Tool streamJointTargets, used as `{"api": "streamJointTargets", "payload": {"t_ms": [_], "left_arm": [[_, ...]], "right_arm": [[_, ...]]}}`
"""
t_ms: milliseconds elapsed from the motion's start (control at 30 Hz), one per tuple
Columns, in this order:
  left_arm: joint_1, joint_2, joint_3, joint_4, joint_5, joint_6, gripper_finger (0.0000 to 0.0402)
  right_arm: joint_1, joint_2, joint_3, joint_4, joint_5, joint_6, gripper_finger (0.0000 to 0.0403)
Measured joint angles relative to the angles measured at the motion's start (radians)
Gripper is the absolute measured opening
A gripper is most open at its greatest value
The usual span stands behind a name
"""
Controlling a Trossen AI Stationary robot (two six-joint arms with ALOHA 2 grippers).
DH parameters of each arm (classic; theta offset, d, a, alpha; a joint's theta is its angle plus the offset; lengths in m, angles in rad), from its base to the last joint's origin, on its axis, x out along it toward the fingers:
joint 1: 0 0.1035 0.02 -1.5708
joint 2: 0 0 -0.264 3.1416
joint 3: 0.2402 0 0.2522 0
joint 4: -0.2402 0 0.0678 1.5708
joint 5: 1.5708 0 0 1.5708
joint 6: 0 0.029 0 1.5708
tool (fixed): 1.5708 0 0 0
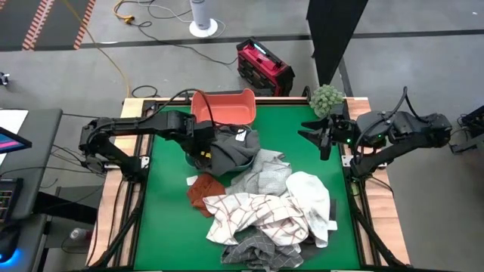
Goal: Sort towels by color in basket
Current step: Put the dark grey towel into the green bin
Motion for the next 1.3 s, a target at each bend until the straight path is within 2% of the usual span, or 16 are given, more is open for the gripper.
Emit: {"api": "streamJointTargets", "payload": {"t_ms": [200, 333, 500, 600, 733, 800, 967, 1167, 1300], "left_arm": [[0.031, 0.001, 0.048, -0.048, 0.066, 0.037, 0.0193], [0.048, -0.007, 0.155, -0.075, 0.069, 0.074, 0.0216], [0.033, -0.008, 0.268, -0.007, 0.036, 0.187, 0.0214], [-0.007, -0.006, 0.254, 0.075, 0.041, 0.252, 0.021], [-0.037, 0.044, 0.182, 0.091, 0.073, 0.282, 0.0204], [-0.035, 0.077, 0.128, 0.098, 0.106, 0.28, 0.02], [0.019, 0.169, 0.019, 0.218, 0.097, 0.211, 0.019], [0.098, 0.287, 0.006, 0.3, 0.061, 0.121, 0.0174], [0.111, 0.364, 0.007, 0.282, 0.124, 0.075, 0.0167]], "right_arm": [[0.0, 0.0, 0.0, 0.0, 0.0, 0.0, 0.0207], [-0.002, 0.0, 0.0, 0.0, 0.0, 0.0, 0.0207], [-0.009, 0.0, 0.0, 0.0, 0.001, 0.0, 0.0207], [-0.009, 0.0, 0.0, 0.0, 0.001, 0.0, 0.0207], [-0.009, 0.0, 0.0, 0.0, 0.001, 0.009, 0.0207], [-0.009, 0.001, 0.0, 0.0, 0.001, 0.011, 0.0207], [-0.009, 0.007, 0.0, 0.0, 0.003, 0.016, 0.0207], [-0.009, 0.008, 0.0, 0.001, 0.003, 0.021, 0.0207], [-0.008, 0.009, 0.0, 0.001, 0.003, 0.027, 0.0207]]}}
